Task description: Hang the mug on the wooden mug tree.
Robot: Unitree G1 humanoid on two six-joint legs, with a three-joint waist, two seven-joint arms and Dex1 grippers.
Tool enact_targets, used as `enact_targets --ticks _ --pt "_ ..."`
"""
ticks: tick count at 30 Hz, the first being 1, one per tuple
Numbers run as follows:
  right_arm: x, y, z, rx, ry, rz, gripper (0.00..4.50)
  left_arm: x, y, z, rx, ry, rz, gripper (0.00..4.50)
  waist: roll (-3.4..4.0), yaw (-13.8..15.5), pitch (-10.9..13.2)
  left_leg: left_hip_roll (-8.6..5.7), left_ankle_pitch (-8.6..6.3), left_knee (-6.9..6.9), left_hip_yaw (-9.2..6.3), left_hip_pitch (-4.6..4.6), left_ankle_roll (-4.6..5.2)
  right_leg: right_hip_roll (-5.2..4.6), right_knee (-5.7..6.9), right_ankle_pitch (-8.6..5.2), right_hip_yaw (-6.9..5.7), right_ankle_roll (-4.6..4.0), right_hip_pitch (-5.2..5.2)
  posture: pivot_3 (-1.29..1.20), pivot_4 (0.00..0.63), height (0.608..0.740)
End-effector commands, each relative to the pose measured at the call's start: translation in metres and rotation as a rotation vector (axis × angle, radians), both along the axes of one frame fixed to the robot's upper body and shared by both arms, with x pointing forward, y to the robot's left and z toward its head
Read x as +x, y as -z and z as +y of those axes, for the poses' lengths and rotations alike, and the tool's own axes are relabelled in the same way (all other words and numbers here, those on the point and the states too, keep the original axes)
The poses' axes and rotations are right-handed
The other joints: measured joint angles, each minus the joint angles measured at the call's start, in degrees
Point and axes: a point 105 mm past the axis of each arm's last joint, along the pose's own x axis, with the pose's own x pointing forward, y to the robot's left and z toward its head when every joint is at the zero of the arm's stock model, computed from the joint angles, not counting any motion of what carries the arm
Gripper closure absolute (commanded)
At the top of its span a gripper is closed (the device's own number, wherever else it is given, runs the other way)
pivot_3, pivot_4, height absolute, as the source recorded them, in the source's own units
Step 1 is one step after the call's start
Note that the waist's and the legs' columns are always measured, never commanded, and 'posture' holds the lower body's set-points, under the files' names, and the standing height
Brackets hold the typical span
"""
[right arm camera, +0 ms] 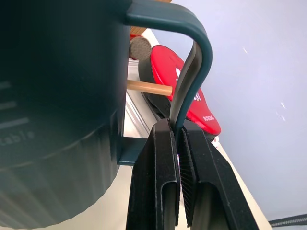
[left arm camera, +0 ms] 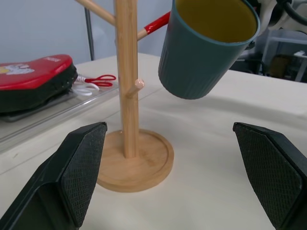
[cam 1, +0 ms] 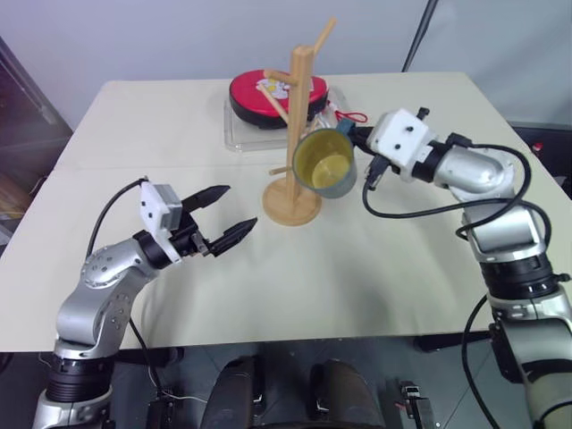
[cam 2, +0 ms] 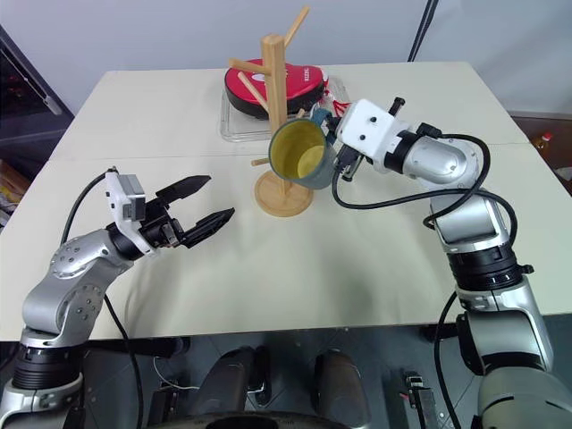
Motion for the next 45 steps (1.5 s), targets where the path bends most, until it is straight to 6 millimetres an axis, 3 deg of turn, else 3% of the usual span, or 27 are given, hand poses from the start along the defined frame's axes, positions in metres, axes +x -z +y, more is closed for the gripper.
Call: enact_targets --ticks 1,6,15,20,24,29,33,36,41,45 --pt "-0.002 -0.016 0.01 -0.011 -0.04 -0.054 4.41 -0.005 -0.017 0.002 -0.021 0.003 -0.059 0.0 0.0 -0.04 0.0 0.0 0.0 0.0 0.0 0.0 0.0 0.0 0.0 0.0 0.0 0.0 0.0 0.0 0.15 0.74" --pt "0.005 -0.015 0.029 -0.049 -0.083 -0.039 4.41 -0.005 -0.032 0.005 -0.051 -0.002 -0.093 0.0 0.0 -0.04 0.0 0.0 0.0 0.0 0.0 0.0 0.0 0.0 0.01 0.0 0.0 0.0 -0.01 0.0 0.15 0.74" --pt "0.011 -0.013 0.039 -0.074 -0.084 -0.015 4.41 -0.005 -0.038 0.002 -0.062 0.008 -0.106 0.0 -0.01 0.02 0.01 -0.03 0.01 0.01 0.01 -0.01 -0.01 -0.02 0.01 0.0 0.0 0.0 0.01 0.0 0.15 0.74" --pt "0.01 -0.019 0.039 -0.074 -0.076 -0.048 2.08 -0.003 -0.04 0.001 -0.065 0.016 -0.109 0.0 0.0 -0.09 0.01 -0.02 0.01 0.01 0.0 -0.01 -0.02 -0.01 0.03 0.0 0.0 0.0 0.0 0.0 0.15 0.74" --pt "0.004 -0.022 0.03 -0.102 -0.06 -0.068 2.08 -0.001 -0.04 0.0 -0.064 0.021 -0.107 0.0 0.0 -0.04 0.01 -0.02 0.01 0.01 0.0 -0.01 -0.02 -0.01 0.03 0.0 0.0 0.0 -0.01 0.0 0.15 0.74" --pt "-0.009 -0.022 -0.004 -0.038 0.011 -0.048 2.08 0.01 -0.03 0.009 -0.059 -0.039 -0.066 0.0 -0.04 0.34 0.02 -0.05 0.01 0.01 -0.01 -0.02 -0.01 -0.04 0.0 0.0 -0.01 0.0 0.03 0.0 0.15 0.74" --pt "-0.022 0.001 -0.049 0.203 0.111 0.066 2.08 0.03 -0.013 0.033 -0.092 -0.22 -0.026 0.0 -0.1 0.47 0.0 -0.07 -0.01 0.03 -0.01 -0.01 0.01 -0.06 -0.03 0.01 -0.02 0.01 0.08 0.0 0.15 0.74" --pt "-0.03 0.026 -0.068 0.414 0.155 0.149 2.08 0.039 0.006 0.049 -0.106 -0.344 0.009 0.0 -0.13 0.17 0.02 -0.06 -0.02 0.01 -0.02 0.0 0.03 -0.05 -0.02 0.01 -0.03 0.02 0.07 0.0 0.15 0.74" --pt "-0.036 0.081 -0.09 0.618 0.254 0.246 2.08 0.047 0.048 0.072 -0.078 -0.54 0.088 0.0 -0.11 -0.09 0.01 0.01 -0.02 -0.06 0.01 0.07 0.03 0.01 0.03 0.01 0.0 0.02 0.03 0.0 0.15 0.74" --pt "-0.037 0.103 -0.097 0.681 0.288 0.263 2.08 0.044 0.059 0.083 -0.085 -0.612 0.099 0.0 -0.13 0.12 0.02 -0.02 -0.02 -0.04 0.01 0.05 0.03 -0.02 0.03 0.01 0.0 0.02 0.03 0.0 0.15 0.74"
